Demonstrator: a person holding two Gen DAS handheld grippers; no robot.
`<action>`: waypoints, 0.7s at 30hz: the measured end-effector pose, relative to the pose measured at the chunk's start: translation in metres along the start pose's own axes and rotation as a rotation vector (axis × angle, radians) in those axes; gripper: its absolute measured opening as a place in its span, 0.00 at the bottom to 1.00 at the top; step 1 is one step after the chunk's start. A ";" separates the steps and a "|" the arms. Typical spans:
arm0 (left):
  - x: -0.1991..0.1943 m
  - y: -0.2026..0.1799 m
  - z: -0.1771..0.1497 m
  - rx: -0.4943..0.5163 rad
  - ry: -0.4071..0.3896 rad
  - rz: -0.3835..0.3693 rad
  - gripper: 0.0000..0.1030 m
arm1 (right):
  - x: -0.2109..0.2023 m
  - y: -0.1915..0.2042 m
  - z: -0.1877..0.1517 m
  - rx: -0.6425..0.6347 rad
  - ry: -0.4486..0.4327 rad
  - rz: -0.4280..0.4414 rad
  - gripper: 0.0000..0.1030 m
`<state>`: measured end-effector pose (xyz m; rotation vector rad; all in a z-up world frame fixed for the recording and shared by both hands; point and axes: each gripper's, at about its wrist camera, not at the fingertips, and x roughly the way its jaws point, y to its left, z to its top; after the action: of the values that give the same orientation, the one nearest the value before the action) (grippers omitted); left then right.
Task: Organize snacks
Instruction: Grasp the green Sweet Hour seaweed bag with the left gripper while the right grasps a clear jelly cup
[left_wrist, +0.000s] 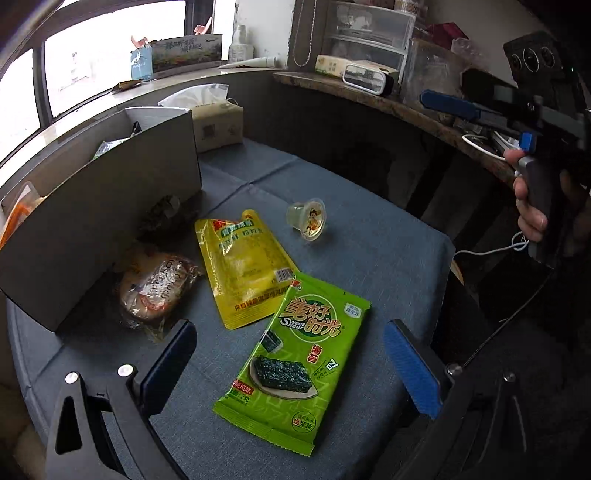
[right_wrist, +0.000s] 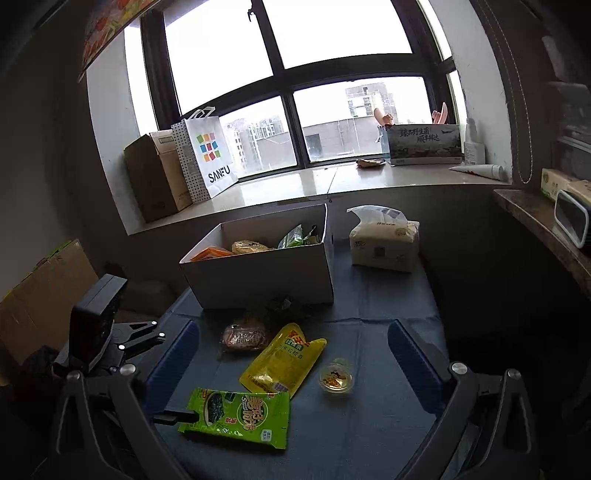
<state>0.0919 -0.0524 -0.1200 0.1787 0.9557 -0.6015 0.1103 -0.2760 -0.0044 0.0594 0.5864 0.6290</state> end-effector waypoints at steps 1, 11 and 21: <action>0.010 -0.002 -0.002 0.025 0.032 -0.019 1.00 | -0.002 -0.003 -0.002 0.006 0.002 -0.003 1.00; 0.055 -0.020 -0.018 0.177 0.128 0.001 0.79 | -0.006 -0.024 -0.018 0.058 0.034 -0.047 1.00; -0.004 -0.001 -0.027 -0.075 -0.077 -0.002 0.63 | 0.022 -0.021 -0.031 0.042 0.110 -0.055 1.00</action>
<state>0.0699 -0.0405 -0.1321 0.0872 0.9025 -0.5694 0.1192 -0.2840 -0.0460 0.0484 0.7058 0.5689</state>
